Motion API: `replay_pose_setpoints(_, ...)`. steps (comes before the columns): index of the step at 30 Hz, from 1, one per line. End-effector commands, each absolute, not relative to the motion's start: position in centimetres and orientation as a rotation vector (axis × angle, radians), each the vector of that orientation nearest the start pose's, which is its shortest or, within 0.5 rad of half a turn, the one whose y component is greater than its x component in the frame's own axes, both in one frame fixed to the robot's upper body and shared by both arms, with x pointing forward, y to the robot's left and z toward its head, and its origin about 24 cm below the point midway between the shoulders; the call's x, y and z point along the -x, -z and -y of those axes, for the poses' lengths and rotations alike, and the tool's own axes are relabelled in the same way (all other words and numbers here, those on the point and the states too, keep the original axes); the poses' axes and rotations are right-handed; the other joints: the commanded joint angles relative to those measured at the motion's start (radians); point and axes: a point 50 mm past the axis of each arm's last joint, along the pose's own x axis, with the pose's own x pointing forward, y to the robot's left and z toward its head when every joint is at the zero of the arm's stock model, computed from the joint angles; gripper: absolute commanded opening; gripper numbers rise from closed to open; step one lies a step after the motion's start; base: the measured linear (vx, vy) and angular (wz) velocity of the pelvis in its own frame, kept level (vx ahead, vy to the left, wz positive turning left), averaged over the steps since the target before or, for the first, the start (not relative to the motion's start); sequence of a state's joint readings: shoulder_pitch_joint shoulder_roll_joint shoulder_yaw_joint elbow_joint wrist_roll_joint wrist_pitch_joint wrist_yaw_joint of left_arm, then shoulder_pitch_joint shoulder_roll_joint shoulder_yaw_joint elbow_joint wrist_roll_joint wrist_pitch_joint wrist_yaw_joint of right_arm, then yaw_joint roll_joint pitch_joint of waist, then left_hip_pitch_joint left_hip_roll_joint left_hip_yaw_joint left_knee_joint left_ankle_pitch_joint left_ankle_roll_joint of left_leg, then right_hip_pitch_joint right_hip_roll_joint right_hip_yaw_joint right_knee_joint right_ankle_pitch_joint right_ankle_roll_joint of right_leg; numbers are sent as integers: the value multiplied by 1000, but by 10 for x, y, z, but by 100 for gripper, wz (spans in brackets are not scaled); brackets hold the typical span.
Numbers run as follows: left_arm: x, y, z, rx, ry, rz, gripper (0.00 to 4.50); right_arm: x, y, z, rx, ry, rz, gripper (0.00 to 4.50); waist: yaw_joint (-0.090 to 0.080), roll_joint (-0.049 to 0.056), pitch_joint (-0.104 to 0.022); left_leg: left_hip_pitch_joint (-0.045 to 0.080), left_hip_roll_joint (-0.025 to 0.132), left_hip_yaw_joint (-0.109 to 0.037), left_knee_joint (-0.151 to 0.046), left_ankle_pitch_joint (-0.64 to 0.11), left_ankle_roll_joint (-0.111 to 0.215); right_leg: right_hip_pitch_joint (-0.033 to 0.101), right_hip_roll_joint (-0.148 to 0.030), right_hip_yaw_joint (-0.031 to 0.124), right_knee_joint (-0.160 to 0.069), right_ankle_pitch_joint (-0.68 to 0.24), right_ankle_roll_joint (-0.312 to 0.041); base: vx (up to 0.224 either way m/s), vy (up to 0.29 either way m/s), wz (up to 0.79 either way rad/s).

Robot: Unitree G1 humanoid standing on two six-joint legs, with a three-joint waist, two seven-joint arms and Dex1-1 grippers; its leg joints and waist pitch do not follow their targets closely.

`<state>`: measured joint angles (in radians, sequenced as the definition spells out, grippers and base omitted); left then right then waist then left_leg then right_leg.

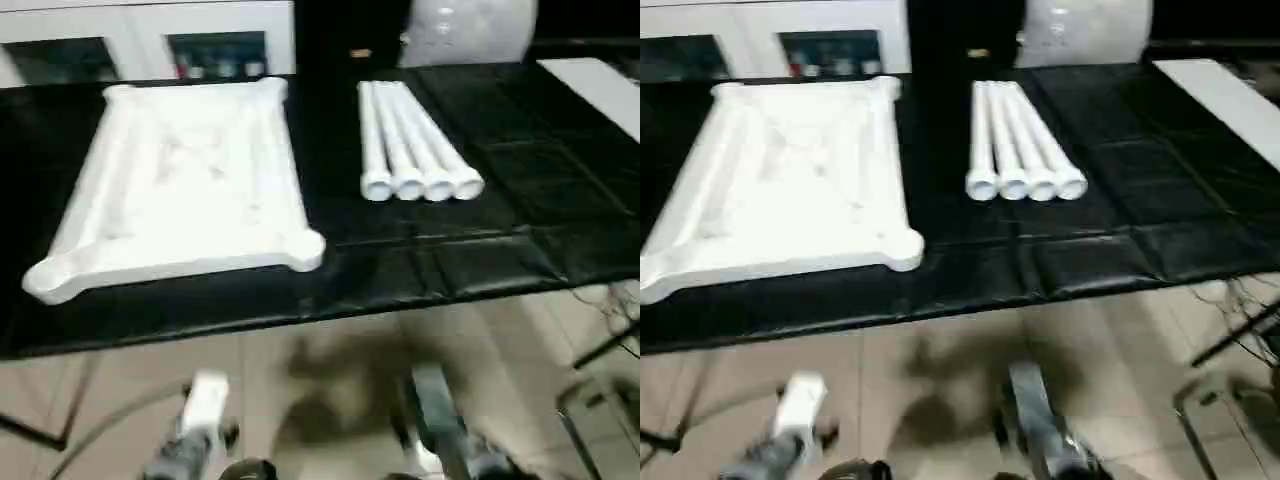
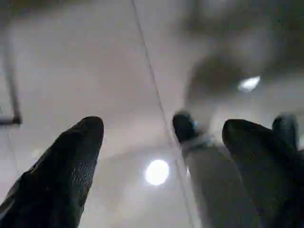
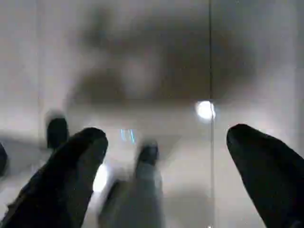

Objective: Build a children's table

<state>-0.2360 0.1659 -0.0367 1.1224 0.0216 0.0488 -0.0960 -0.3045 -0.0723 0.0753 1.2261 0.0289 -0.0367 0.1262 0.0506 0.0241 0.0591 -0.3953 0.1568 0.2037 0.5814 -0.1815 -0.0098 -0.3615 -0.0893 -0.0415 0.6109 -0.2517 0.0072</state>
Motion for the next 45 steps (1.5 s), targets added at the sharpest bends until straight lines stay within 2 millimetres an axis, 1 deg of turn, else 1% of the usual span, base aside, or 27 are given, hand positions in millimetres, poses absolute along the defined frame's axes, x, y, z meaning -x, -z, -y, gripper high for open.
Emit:
replay_pose_setpoints(1, -200, 122, -192, -140, 193, -911, 439, -209, 124, 160, 37, -237, -852, 450, 3, 15, -49, 29, 100, -45, -79, -253, 50, 16, -83, 43, -68, 62, -277, 0, 0, 0)
replay_pose_setpoints(6, -192, 105, -194, -175, 327, -776, 439, -212, 107, 157, 20, -395, -755, 450, 6, 9, -54, 20, 99, -45, -66, -179, 108, 25, -81, 39, -54, 206, -269, 0, 0, 0)
replay_pose_setpoints(8, -181, 88, -195, -153, 409, -689, 439, -204, 92, 159, 27, -468, -699, 450, 9, 6, -43, 18, 104, -46, -77, -241, 115, 19, -80, 40, -65, 110, -243, 0, 0, 0)
replay_pose_setpoints(10, -175, 79, -197, -149, 445, -662, 439, -201, 83, 161, 27, -478, -654, 450, 10, 6, -35, 21, 104, -46, -86, -301, 92, 12, -73, 43, -75, 4, -224, 0, 0, 0)
replay_pose_setpoints(12, -165, 64, -201, -146, 480, -618, 439, -197, 67, 163, -7, -462, -571, 450, 10, 10, -22, 30, 103, -46, -98, -412, 32, -1, -71, 49, -93, -181, -203, 0, 0, 0)
replay_pose_setpoints(13, -158, 49, -203, -133, 490, -568, 439, -196, 50, 167, -5, -436, -490, 450, 8, 6, -13, 31, 102, -52, -108, -495, -15, -8, -70, 54, -103, -313, -158, 0, 0, 0)
replay_pose_setpoints(15, -155, 40, -203, -123, 499, -541, 439, -194, 41, 168, -2, -428, -458, 450, 3, 5, -8, 43, 96, -56, -109, -571, -58, -22, -70, 58, -115, -441, -119, 0, 0, 0)
replay_pose_setpoints(16, -148, 18, -203, -102, 522, -478, 439, -190, 20, 171, 35, -413, -381, 450, 6, 4, -1, 39, 99, -60, -115, -579, -65, -20, -71, 62, -115, -451, -110, 0, 0, 0)
replay_pose_setpoints(24, -135, -70, -196, 25, 538, -208, 439, -176, -65, 160, -24, -502, -170, 450, 9, -7, 0, 32, 89, -56, -119, -472, -45, -15, -54, 62, -109, -298, -56, 0, 0, 0)
replay_pose_setpoints(25, -138, -81, -196, 49, 510, -167, 439, -177, -73, 157, -34, -502, -151, 450, 7, -6, -4, 34, 86, -52, -116, -440, -47, -15, -49, 61, -104, -250, -63, 0, 0, 0)
replay_pose_setpoints(26, -152, -97, -196, 53, 453, -88, 439, -186, -86, 155, -61, -457, -103, 450, 5, -18, -4, 35, 85, -49, -112, -427, -48, -16, -46, 60, -103, -233, -65, 0, 0, 0)
replay_pose_setpoints(28, -159, -104, -196, 47, 424, -47, 439, -191, -92, 154, -80, -428, -76, 450, 3, -11, -6, 39, 79, -47, -110, -385, -59, -18, -45, 60, -99, -196, -71, 0, 0, 0)
replay_pose_setpoints(30, -186, -115, -201, -2, 331, 10, 439, -207, -101, 151, -68, -356, -23, 450, 2, -16, -23, 39, 75, -45, -99, -255, -64, -2, -36, 55, -80, -38, -63, 0, 0, 0)
replay_pose_setpoints(32, -201, -119, -204, -20, 278, 21, 439, -216, -105, 148, -43, -341, 1, 450, -1, -16, -28, 42, 63, -41, -87, -187, -78, -4, -30, 54, -68, 63, -67, 0, 0, 0)
replay_pose_setpoints(33, -209, -121, -205, -29, 248, 27, 439, -221, -107, 146, -29, -333, 14, 450, -4, -19, -29, -39, 14, -86, -96, -81, 47, 64, -42, -13, -61, 201, -42, 0, 0, 0)
replay_pose_setpoints(34, -219, -120, -200, -45, 192, 52, 439, -228, -108, 142, -18, -321, 24, 450, -12, -5, -52, -9, 3, -110, -55, 77, 156, 55, -43, -36, -57, 363, -74, 3, -16, 31)
replay_pose_setpoints(35, -225, -116, -195, -42, 137, 38, 439, -234, -105, 137, 5, -327, 14, 450, -23, -5, -48, -26, -11, -125, -46, 152, 204, 67, -35, -50, -47, 413, -96, 3, -16, 31)
replay_pose_setpoints(36, -225, -116, -195, -42, 136, 38, 439, -234, -105, 137, 5, -327, 14, 450, -20, 7, -47, -17, -8, -138, -47, 110, 245, 75, -42, -68, -59, 294, -145, 57, 1, 56)
replay_pose_setpoints(37, -230, -112, -187, -34, 111, 24, 439, -241, -102, 134, 35, -299, 6, 450, -24, 6, -40, -30, -6, -147, -53, -31, 248, 98, -54, -77, -73, 79, -172, 3, -6, 53)
replay_pose_setpoints(38, -232, -109, -183, -29, 100, 14, 439, -244, -100, 133, 53, -283, 1, 450, -20, 8, -31, -36, -6, -147, -59, -124, 228, 108, -62, -81, -90, -56, -169, 3, -6, 53)
replay_pose_setpoints(39, -233, -105, -176, -46, 130, -15, 439, -248, -99, 131, 86, -245, 1, 450, -31, 29, -37, 43, 51, -126, -59, -354, 113, 80, -55, -57, -109, -322, -160, 3, -15, 48)
replay_pose_setpoints(40, -233, -104, -172, -62, 156, -31, 439, -250, -98, 130, 102, -219, 3, 450, -38, 6, -6, 46, 62, -132, -66, -487, 52, 65, -51, -56, -119, -451, -157, 5, -18, 25)
replay_pose_setpoints(41, -233, -104, -172, -62, 156, -31, 439, -250, -98, 130, 102, -219, 3, 450, -31, 11, -11, 78, 67, -122, -71, -675, -67, 66, -48, -48, -130, -545, -130, 5, -18, 25)
replay_pose_setpoints(42, -233, -104, -172, -62, 156, -31, 439, -250, -98, 130, 102, -219, 3, 450, -26, 12, -3, 88, 69, -126, -79, -732, -91, 63, -45, -46, -132, -553, -118, 0, 0, 0)
replay_pose_setpoints(43, -235, -102, -169, -94, 177, -54, 439, -252, -99, 125, 85, -247, 3, 450, -22, 16, 0, 83, 64, -121, -93, -741, -113, 85, -46, -33, -137, -537, -96, 0, 0, 0)
replay_pose_setpoints(44, -236, -102, -170, -103, 170, -61, 439, -252, -98, 121, 81, -282, -10, 450, -23, 9, -5, 73, 59, -115, -95, -707, -107, 99, -48, -27, -140, -529, -91, 0, 0, 0)
replay_pose_setpoints(45, -237, -102, -170, -108, 167, -64, 439, -253, -98, 119, 80, -303, -18, 450, -22, 9, -16, 53, 52, -107, -94, -614, -89, 128, -50, -19, -143, -501, -82, 54, 14, -11)
